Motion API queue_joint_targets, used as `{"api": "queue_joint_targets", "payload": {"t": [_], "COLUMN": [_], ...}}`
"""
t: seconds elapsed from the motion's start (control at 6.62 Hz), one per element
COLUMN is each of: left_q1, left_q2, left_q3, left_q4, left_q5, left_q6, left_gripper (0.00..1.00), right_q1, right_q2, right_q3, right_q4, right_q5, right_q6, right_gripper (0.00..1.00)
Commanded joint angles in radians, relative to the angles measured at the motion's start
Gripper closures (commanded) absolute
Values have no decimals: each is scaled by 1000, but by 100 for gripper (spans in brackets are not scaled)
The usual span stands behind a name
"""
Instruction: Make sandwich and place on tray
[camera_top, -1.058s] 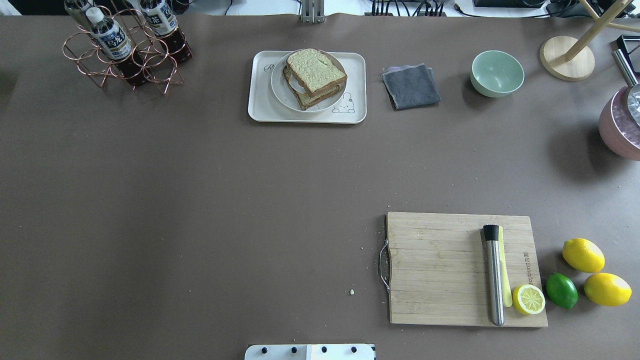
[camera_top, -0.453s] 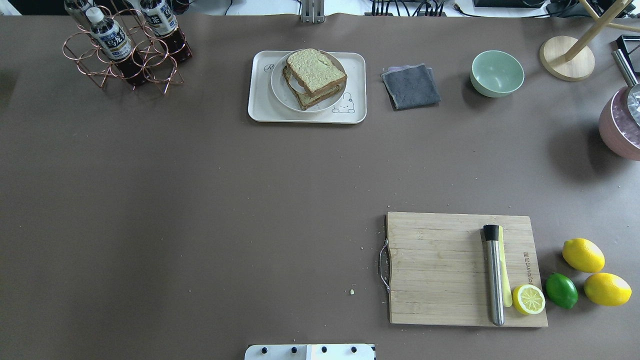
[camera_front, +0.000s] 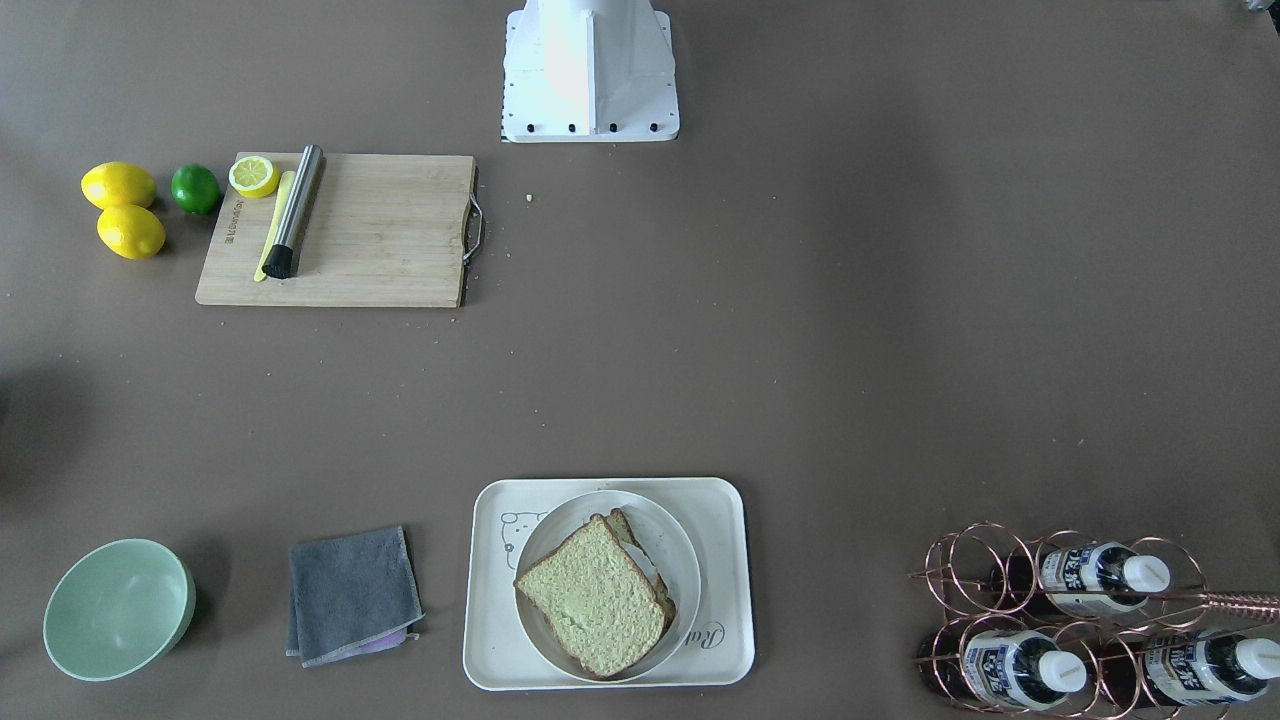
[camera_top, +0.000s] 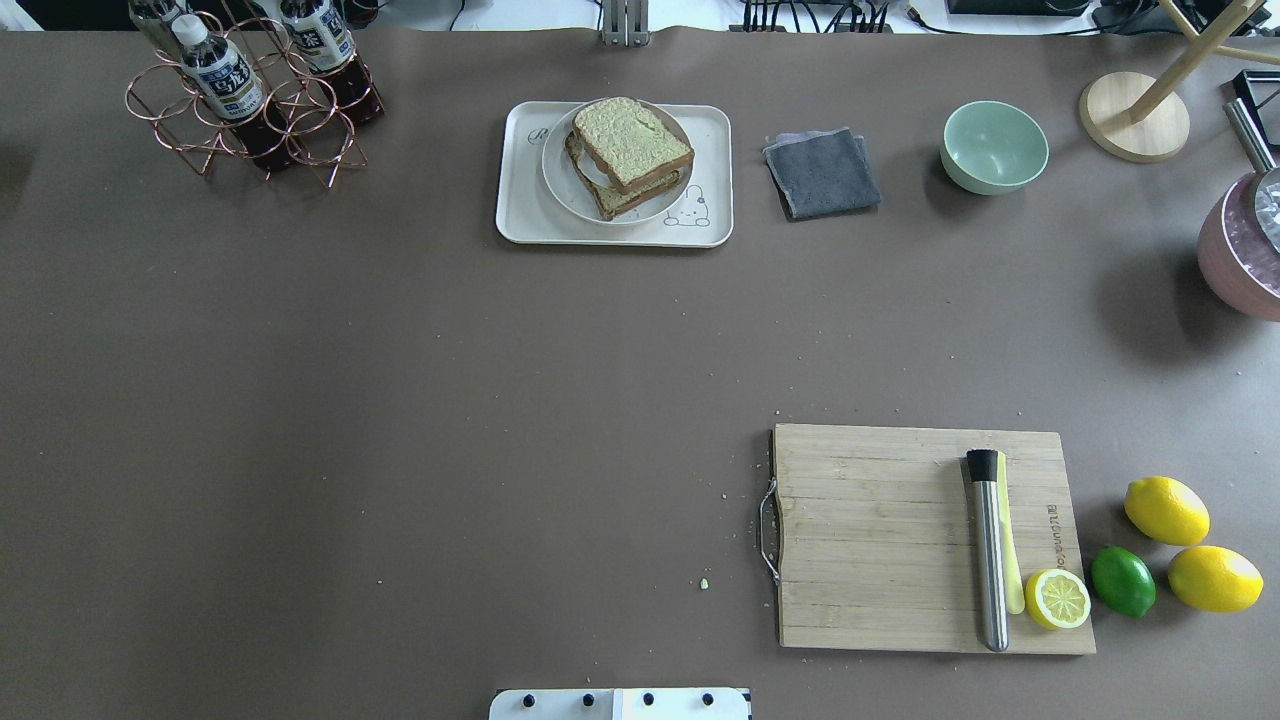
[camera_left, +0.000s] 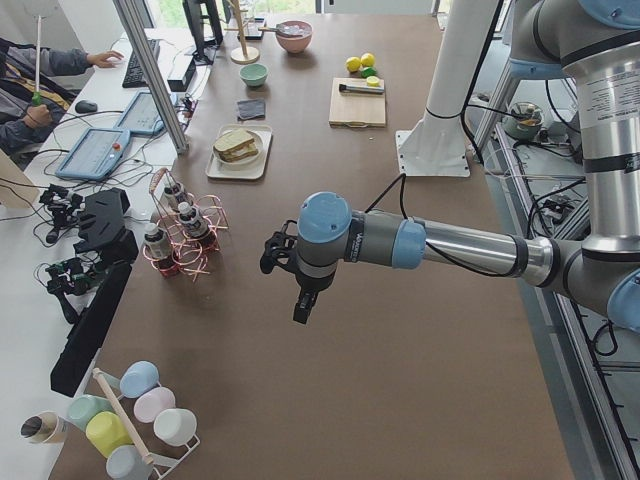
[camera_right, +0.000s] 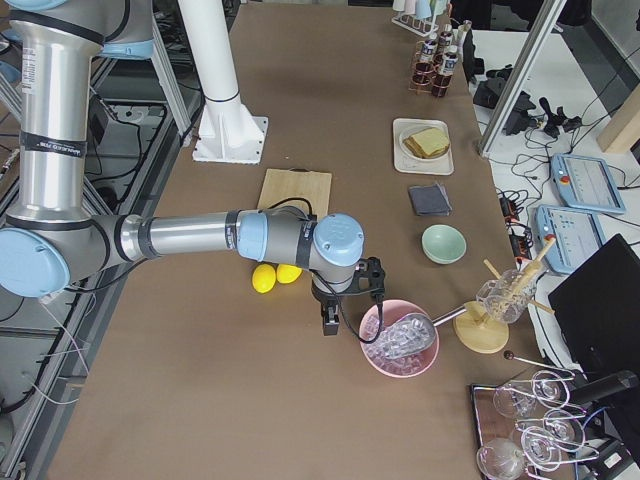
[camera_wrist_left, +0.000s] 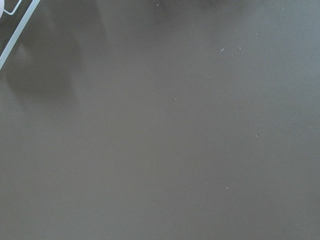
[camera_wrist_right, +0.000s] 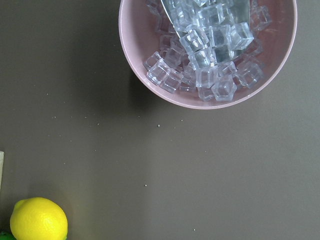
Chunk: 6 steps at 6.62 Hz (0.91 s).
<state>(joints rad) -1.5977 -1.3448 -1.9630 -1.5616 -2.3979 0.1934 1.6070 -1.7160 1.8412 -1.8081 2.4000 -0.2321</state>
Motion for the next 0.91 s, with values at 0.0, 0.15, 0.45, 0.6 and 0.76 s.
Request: {"api": "queue_joint_targets", "payload": {"t": [0.0,0.15,0.45,0.6,0.76], "left_q1": [-4,-4,-2,-1,-1], "left_q2": [7,6,6,4,-2], "left_q3": [-8,-8,-8,-8,-7], "left_q4": [0,0,0,0,2], "left_q5": [0,-1,-1,-3,-3], "left_q6": [1,0,0,0,0], "left_gripper": [3,3,3,3,3], "right_q1": [-1,-1,-1,-1,-2], "right_q2": [-4,-4,-4,-4,-1], "right_q3": [3,3,3,1,1], "right_q4": [1,1,1,1,1], "right_q5": [13,21,21,18,18], "right_q6": [0,0,2,8,17], "right_gripper": [0,0,0,0,0]}}
